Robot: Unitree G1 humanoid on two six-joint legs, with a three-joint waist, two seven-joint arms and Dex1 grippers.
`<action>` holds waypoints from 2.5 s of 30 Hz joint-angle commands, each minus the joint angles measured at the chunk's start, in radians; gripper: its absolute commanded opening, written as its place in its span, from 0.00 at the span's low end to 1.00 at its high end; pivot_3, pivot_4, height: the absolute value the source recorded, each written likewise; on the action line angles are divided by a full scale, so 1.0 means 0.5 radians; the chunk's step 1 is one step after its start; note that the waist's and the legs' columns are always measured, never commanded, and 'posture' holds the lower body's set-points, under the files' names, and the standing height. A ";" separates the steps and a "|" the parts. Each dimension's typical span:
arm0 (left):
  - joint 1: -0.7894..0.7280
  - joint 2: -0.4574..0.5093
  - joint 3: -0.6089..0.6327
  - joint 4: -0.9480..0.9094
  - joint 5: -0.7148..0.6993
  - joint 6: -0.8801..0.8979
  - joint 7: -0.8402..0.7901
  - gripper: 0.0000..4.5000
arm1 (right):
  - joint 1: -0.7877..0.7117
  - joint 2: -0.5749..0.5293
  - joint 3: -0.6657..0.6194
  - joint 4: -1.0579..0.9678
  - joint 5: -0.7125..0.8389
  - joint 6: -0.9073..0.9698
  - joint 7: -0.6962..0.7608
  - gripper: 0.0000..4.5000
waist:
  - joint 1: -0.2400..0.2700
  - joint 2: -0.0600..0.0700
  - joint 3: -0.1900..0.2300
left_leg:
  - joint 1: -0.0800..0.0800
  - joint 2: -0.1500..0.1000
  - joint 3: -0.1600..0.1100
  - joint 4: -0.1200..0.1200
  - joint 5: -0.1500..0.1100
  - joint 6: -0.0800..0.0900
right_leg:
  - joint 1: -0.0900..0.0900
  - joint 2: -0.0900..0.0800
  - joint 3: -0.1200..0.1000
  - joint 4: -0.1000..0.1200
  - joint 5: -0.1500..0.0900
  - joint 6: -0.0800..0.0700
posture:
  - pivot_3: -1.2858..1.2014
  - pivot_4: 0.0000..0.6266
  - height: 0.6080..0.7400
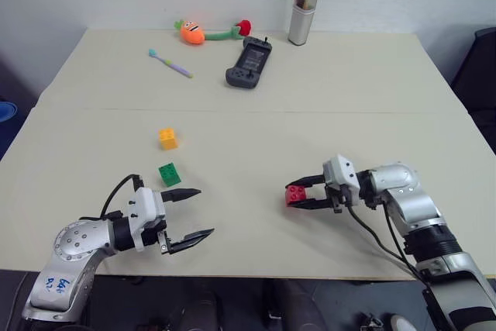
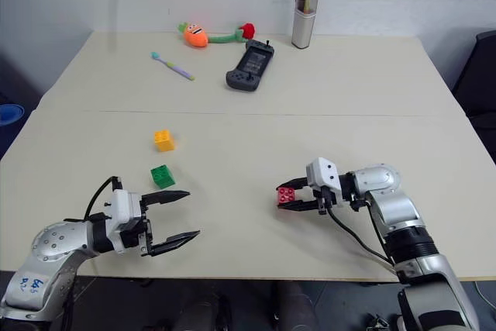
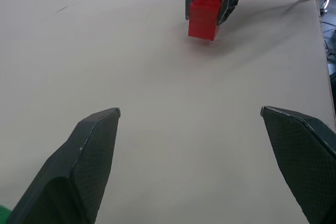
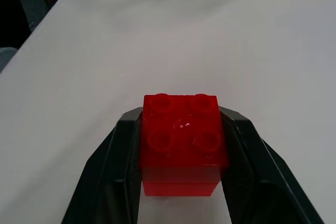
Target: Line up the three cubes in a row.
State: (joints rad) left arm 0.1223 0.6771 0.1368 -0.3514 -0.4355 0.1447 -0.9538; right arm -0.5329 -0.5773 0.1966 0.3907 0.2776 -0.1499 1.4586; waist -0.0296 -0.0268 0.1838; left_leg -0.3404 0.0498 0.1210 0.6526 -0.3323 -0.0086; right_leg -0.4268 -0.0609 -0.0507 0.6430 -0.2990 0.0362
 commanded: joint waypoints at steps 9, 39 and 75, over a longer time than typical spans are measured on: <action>0.087 0.072 0.182 -0.053 -0.027 -0.008 -0.004 1.00 | 0.025 -0.022 -0.119 -0.211 0.096 -0.031 0.026 0.77 | -0.003 0.000 0.000 | 0.000 0.001 -0.001 -0.001 0.002 -0.005 | 0.000 -0.001 0.000 0.001 0.000 0.000 | 0.52 0.24 1.00; -0.390 0.170 0.435 1.022 0.043 0.042 -0.077 1.00 | 0.765 0.030 -0.565 -1.206 0.561 0.102 -0.443 0.99 | -0.006 -0.002 0.000 | 0.002 0.001 -0.001 -0.006 -0.004 -0.003 | -0.001 -0.002 -0.004 -0.001 -0.001 -0.003 | 0.52 0.24 1.00; -1.575 -0.505 -0.852 1.332 0.676 -0.142 -0.447 0.33 | 1.461 -0.224 -1.035 -1.577 0.622 0.185 -0.702 1.00 | 0.050 -0.003 0.000 | -0.009 -0.001 -0.001 0.020 0.001 -0.008 | -0.001 0.005 -0.003 0.005 0.001 0.003 | 0.52 0.24 1.00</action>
State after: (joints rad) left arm -0.6544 0.4244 -0.2895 0.3121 -0.1060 0.0711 -1.1776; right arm 0.1897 -0.6776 -0.2909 -0.3574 0.5715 -0.0590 1.1148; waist -0.0043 -0.0285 0.1837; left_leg -0.3451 0.0495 0.1205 0.6624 -0.3320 -0.0125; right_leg -0.4274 -0.0584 -0.0520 0.6455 -0.2983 0.0379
